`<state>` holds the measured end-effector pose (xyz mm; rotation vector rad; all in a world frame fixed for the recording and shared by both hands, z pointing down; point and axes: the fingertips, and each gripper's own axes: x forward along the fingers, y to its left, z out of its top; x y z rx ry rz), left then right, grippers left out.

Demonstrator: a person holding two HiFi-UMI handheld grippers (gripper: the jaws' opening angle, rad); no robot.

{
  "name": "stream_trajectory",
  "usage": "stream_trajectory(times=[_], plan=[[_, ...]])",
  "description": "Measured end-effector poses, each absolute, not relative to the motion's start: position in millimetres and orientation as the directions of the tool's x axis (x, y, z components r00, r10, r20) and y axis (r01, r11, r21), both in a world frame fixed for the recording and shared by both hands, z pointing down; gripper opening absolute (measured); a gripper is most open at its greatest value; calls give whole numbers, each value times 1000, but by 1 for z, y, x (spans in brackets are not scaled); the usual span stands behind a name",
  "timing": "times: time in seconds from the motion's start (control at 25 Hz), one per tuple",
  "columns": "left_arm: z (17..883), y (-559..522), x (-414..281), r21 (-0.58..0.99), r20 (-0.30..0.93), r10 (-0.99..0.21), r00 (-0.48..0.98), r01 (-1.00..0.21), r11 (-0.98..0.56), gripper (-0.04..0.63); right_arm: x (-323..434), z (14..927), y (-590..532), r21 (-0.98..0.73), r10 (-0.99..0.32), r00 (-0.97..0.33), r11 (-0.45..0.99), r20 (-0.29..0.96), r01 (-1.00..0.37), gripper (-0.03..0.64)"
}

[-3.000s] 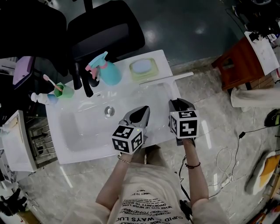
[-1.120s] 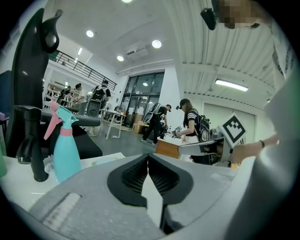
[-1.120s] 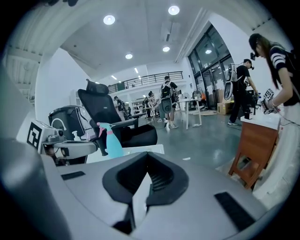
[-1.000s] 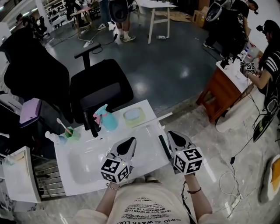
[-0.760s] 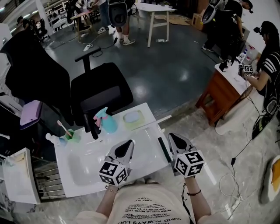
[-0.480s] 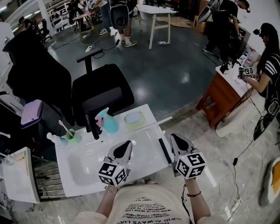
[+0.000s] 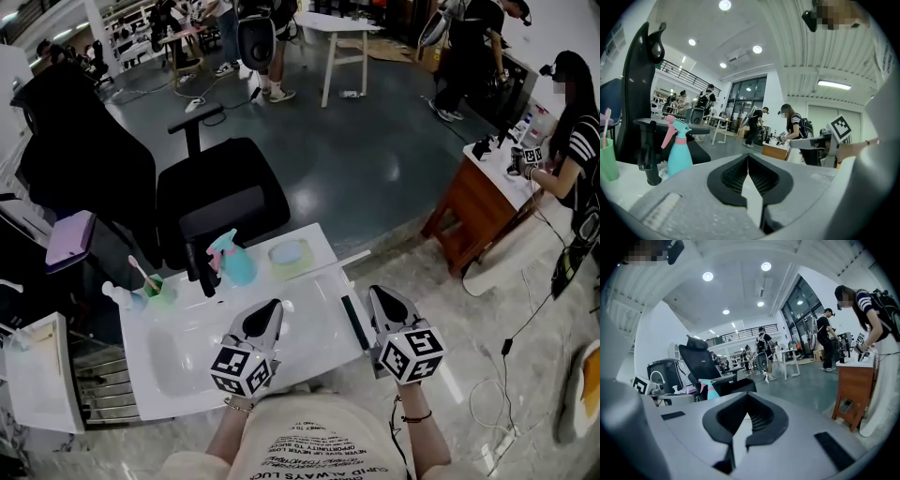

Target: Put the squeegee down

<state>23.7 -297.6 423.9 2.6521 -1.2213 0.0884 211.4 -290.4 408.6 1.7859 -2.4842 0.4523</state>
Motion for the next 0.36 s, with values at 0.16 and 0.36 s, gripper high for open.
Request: stream_trajectory(times=[0.16,0.36], plan=[[424,-298,23,172,146,-746,649,-760,-627,23,211,408,-288,-210,-922,-329,287,203,-934,5],[423,-298,18,171,145,-756,639,-769,-617,23,213,405,-285,-212,-926,-323,282,193,-936,5]])
